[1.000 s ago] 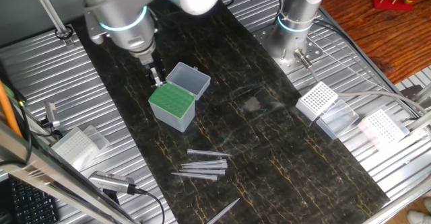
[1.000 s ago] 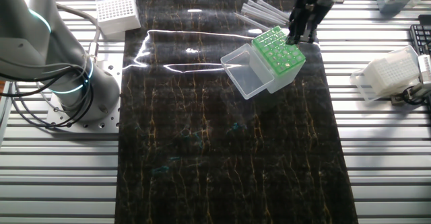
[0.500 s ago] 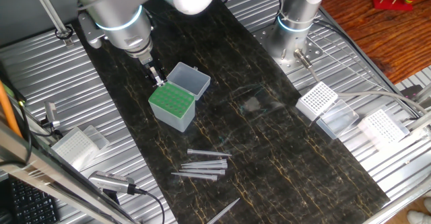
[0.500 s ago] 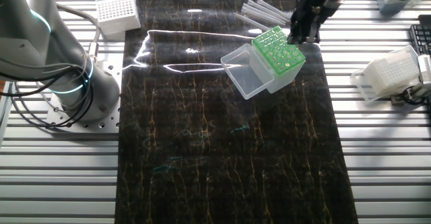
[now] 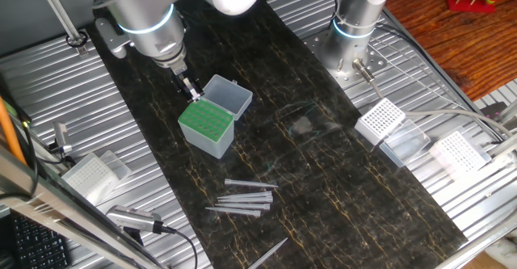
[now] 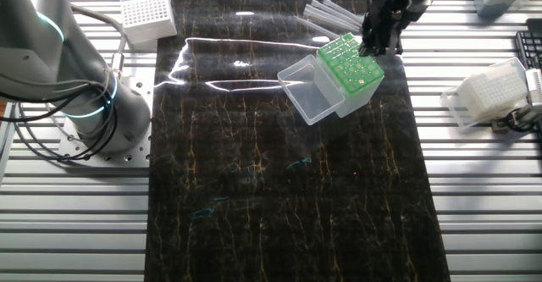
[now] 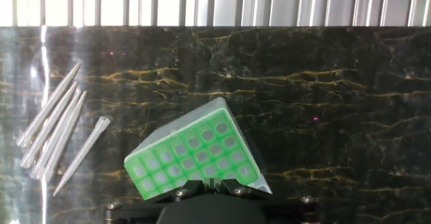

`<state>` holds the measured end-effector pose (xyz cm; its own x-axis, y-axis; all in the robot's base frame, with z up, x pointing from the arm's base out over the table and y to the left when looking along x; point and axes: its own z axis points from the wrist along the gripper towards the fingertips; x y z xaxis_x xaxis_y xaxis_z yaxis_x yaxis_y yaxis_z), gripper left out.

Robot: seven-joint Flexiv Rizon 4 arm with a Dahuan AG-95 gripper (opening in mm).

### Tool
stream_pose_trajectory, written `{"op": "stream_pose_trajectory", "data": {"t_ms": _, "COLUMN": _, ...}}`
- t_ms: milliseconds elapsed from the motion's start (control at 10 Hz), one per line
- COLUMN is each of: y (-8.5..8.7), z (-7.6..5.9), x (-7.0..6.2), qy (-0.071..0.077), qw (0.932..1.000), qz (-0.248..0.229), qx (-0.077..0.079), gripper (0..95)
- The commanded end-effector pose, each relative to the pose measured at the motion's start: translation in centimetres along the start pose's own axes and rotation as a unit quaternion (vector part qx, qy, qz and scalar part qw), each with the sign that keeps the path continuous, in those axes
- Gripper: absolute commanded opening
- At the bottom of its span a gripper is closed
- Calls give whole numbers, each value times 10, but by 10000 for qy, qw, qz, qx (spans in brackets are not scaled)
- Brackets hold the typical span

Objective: Insert a large pipette tip into the holder for large pipette tips

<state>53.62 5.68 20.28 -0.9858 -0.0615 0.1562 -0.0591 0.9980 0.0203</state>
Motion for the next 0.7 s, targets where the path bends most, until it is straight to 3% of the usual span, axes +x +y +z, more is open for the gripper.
{"op": "stream_pose_trajectory", "data": {"t_ms": 100, "y": -1, "z": 0, "x": 1, "qy": 43, "qw": 9918, "qz": 1275, "qx": 9, "gripper": 0}}
{"op": "stream_pose_trajectory", "data": {"t_ms": 300, "y": -1, "z": 0, "x": 1, "qy": -4, "qw": 9875, "qz": 1574, "qx": -38, "gripper": 0}}
{"op": "stream_pose_trajectory", "data": {"t_ms": 500, "y": -1, "z": 0, "x": 1, "qy": 22, "qw": 9875, "qz": 1578, "qx": -21, "gripper": 0}}
{"op": "stream_pose_trajectory", "data": {"t_ms": 700, "y": -1, "z": 0, "x": 1, "qy": 34, "qw": 9880, "qz": 1536, "qx": -152, "gripper": 0}}
